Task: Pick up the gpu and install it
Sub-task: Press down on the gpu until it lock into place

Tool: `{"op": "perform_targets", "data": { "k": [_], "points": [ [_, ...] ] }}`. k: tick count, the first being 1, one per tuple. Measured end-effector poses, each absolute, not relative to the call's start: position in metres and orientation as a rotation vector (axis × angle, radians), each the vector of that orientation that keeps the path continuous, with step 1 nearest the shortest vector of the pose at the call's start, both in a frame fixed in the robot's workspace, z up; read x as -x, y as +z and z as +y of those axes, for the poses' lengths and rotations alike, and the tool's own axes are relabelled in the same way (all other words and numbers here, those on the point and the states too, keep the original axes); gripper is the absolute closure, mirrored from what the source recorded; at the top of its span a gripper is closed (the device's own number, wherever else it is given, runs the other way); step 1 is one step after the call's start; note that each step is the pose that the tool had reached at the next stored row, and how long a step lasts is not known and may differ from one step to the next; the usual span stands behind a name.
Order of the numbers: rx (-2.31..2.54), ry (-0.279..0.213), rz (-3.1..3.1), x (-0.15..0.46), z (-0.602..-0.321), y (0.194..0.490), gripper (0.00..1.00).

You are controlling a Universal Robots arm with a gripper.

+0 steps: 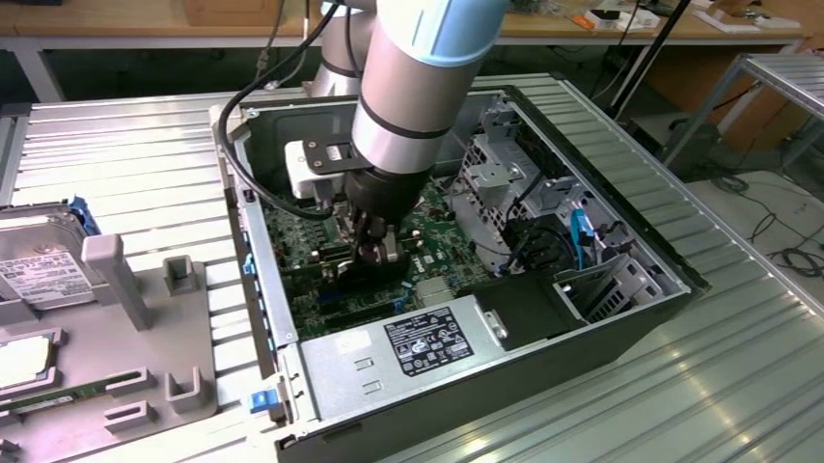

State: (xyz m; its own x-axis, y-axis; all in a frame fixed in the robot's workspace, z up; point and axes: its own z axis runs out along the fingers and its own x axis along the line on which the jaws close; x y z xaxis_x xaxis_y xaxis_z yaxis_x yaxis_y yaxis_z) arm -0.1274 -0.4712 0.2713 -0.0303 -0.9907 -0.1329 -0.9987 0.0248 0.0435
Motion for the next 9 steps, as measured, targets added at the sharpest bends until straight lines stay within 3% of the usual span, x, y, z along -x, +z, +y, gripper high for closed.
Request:
{"op": "perform_targets", "data": {
  "k": [9],
  "points": [
    [2.143, 0.182, 2.203, 0.1274, -0.4713, 0.2671, 0.89]
  ]
}}
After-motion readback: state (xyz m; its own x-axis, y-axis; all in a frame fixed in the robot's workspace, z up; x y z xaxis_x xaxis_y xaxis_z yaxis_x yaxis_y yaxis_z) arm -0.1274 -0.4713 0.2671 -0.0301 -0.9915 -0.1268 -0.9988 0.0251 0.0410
